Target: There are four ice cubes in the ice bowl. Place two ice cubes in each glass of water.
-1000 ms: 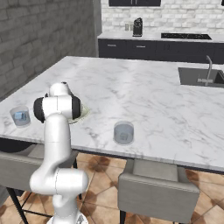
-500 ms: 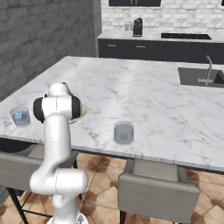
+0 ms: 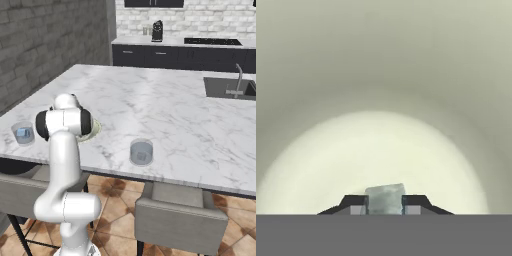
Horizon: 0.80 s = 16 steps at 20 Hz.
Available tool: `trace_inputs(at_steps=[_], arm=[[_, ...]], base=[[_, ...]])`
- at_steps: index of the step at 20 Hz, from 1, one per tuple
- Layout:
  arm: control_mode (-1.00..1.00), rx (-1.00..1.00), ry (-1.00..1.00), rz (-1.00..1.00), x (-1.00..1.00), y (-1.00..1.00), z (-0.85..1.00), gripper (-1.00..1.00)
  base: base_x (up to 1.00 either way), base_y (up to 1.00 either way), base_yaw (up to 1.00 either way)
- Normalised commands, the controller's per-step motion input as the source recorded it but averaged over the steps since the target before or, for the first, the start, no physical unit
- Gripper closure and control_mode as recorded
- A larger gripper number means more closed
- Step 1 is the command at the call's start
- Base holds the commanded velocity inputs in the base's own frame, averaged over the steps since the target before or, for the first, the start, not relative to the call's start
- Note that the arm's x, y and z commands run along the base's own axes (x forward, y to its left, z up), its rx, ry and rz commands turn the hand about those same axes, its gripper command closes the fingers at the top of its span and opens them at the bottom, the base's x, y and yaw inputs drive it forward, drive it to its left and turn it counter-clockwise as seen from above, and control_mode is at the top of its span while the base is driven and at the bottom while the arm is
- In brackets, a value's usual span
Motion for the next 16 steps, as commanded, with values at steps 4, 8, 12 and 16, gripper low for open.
trace_inputs(at_steps=[4, 8, 12, 16], arm=[[-1.0, 0.0, -0.05, -0.04, -0.2, -0.03, 0.17, 1.0], [-1.0, 0.0, -0.03, -0.03, -0.03, -0.14, 0.4, 1.0], [-1.0, 0.0, -0.01, -0.02, -0.13, -0.26, 0.57, 1.0], [-1.0, 0.0, 0.0, 0.0, -0.65, -0.4, 0.85, 1.0]], base=[[0.0, 0.0, 0.0], [0.0, 0.0, 0.0], [0.0, 0.0, 0.0], [0.0, 0.0, 0.0]])
